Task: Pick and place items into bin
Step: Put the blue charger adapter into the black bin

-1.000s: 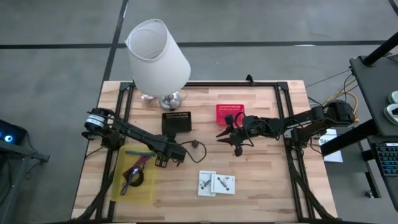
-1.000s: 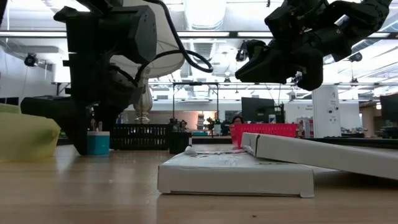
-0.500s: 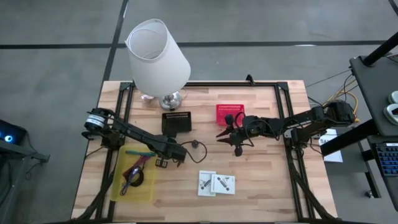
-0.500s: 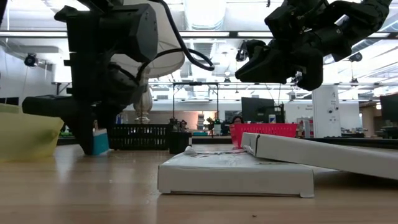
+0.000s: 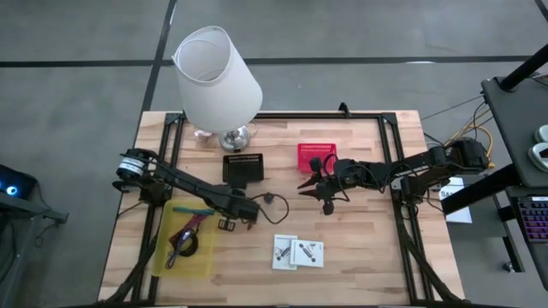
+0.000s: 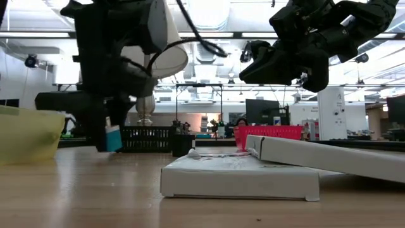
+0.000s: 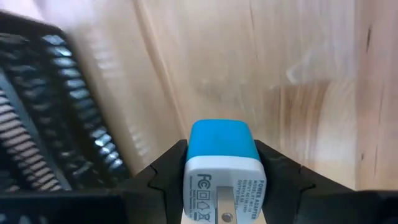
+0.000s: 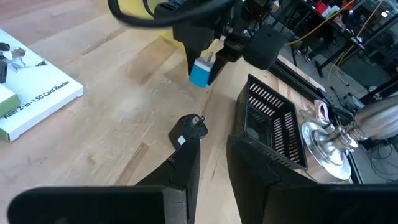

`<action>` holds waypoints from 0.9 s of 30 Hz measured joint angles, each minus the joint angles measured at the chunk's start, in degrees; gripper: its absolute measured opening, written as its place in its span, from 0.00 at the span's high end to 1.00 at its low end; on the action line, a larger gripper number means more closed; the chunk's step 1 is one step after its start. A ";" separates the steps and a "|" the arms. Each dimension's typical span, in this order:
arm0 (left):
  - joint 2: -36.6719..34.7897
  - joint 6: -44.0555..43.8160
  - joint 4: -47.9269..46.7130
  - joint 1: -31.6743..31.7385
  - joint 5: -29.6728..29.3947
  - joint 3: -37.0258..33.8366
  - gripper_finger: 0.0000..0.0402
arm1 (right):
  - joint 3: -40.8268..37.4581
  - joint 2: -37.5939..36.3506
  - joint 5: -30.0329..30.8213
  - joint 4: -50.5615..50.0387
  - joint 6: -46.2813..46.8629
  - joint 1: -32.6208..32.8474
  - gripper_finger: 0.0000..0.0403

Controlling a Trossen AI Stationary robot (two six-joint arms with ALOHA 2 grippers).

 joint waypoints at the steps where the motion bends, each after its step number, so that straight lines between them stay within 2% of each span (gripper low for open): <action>1: 0.00 0.00 0.03 -0.01 -0.55 0.61 0.66 | 0.00 0.00 0.00 0.00 0.00 -0.01 0.83; 10: -2.33 0.15 -0.34 -0.01 -4.27 4.01 0.66 | 0.00 0.00 0.00 0.00 0.00 -0.01 0.83; 17: -3.32 4.49 -0.12 0.23 -14.25 4.79 0.66 | 0.00 0.00 0.00 0.00 0.02 -0.01 0.83; 27: -3.45 6.24 -0.32 3.24 -25.40 4.72 0.65 | 0.00 0.00 0.00 0.00 0.02 0.01 0.83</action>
